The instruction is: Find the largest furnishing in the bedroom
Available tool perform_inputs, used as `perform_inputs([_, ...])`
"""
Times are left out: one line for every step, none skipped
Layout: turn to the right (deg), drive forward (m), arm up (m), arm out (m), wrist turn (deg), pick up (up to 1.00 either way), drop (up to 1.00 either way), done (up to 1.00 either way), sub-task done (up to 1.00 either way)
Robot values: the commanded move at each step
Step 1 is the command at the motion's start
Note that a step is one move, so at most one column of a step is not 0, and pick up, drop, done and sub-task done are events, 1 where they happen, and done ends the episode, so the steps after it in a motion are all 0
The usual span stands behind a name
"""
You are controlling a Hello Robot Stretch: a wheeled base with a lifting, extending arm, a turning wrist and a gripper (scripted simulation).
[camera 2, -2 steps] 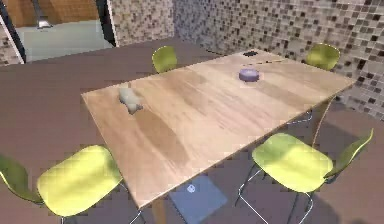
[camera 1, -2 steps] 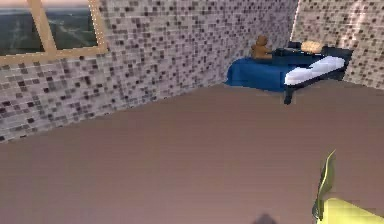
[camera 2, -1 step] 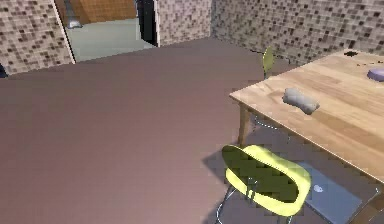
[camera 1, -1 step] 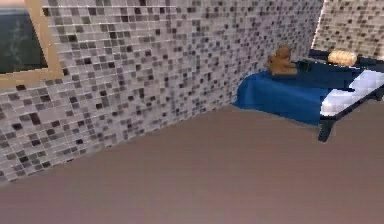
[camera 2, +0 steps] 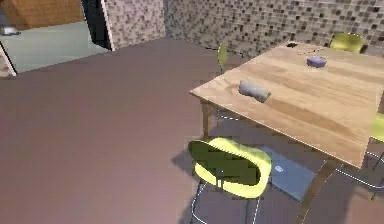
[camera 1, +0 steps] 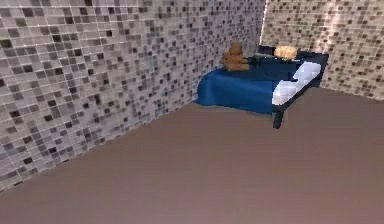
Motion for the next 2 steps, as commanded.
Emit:
perform_inputs([0.0, 0.1, 0.0, 0.0, 0.0, 0.0, 0.0, 0.0, 0.0])
perform_inputs([36.0, 0.0, 0.0, 0.0, 0.0, 0.0, 0.0, 0.0, 0.0])
